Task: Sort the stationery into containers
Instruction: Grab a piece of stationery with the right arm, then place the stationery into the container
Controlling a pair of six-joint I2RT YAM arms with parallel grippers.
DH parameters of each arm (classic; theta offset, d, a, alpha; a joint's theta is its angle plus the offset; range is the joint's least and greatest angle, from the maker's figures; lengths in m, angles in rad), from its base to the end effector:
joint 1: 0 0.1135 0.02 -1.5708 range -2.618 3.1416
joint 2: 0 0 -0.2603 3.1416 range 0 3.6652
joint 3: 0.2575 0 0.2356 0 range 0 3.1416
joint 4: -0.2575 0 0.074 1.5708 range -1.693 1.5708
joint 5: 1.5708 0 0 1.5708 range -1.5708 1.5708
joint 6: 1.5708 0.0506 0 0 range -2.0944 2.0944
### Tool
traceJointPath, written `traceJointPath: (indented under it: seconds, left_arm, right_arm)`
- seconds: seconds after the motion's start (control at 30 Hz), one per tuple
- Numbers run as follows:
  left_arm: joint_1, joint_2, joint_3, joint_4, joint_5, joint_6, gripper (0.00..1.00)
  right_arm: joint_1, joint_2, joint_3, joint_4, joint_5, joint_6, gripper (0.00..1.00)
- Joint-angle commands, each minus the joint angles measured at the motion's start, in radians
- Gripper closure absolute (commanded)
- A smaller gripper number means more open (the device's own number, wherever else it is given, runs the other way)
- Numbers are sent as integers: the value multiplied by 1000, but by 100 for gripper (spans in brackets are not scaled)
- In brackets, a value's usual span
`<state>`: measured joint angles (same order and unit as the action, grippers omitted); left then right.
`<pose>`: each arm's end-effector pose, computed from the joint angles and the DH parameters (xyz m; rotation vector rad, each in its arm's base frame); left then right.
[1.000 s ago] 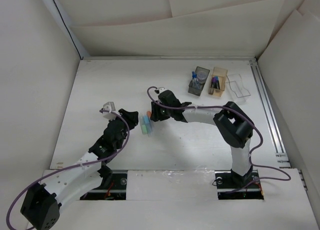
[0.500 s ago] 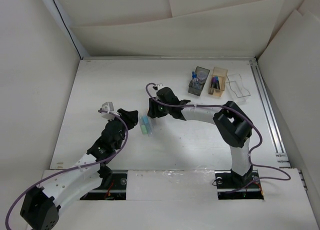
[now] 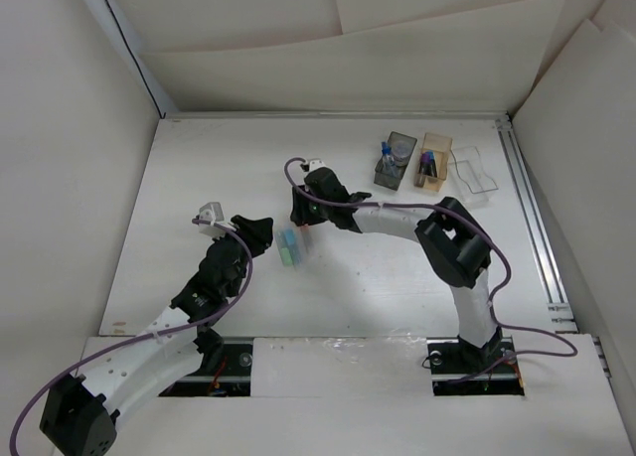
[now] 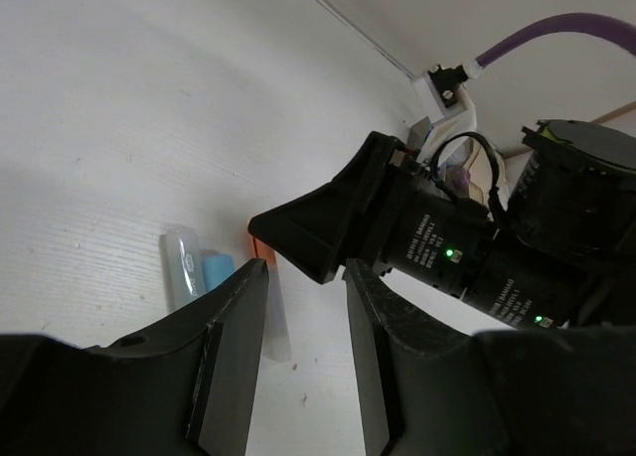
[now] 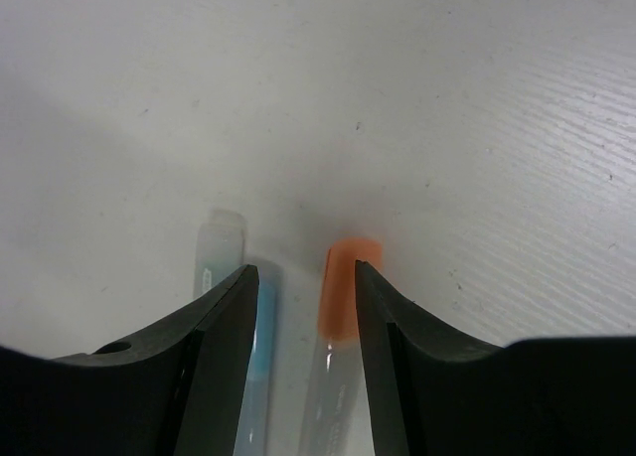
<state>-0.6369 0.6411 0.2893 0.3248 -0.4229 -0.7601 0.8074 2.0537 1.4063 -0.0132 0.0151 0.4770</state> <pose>0.1458 -0.0820 0.2438 -0.4353 1.5879 -0.7439 0.3166 0.3298 0.1780 -0.3730 2.2897 0.6659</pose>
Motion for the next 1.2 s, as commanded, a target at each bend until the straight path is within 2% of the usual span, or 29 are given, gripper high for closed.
traceJointPath:
  seconds: [0.0,0.13,0.2,0.3,0.33,0.43,0.5,0.67,0.8,1.03,1.07,1.17]
  left_arm:
    - [3,-11,5,26,-7,13,66]
    - [3,-11,5,26,-7,13,66]
    - [3,-11,5,26,-7,13,66]
    - [3,-11,5,26,-7,13,66]
    - [3,-11,5,26,-7,13,66]
    - [3,-11,5,26,-7,13,66]
    - [3,-20,5,26,-7,13,66]
    - [3,-29,-4,26,3,13,66]
    - [3,-29,-4,45,24,13,66]
    - [3,-11,-4,75,84,13,66]
    - [3,0,-4,76,104,13,66]
    - [3,9,-13,115,142,4,66]
  right_arm:
    - [27,42,59,-27,65,-9,50]
    - [36,60,59,-45,97,-9,52]
    - [45,60,59,-56,106,-9,57]
    - [46,60,59,-67,131,-9,69]
    - [46,51,59,-67,131,-9,81]
    - [46,19,59,-90,154,-18,96]
    - [46,-7,59,-112,178,-18,100]
    - [26,-136,95,-160,220,-54,100]
    - [-68,-251,86,-160,165,-63,100]
    - [-362,-418,39,-188,203,-74,100]
    - [-437,-428,39,-200,251,-74,100]
    - [-531,-446,49,-209,379,-74,100]
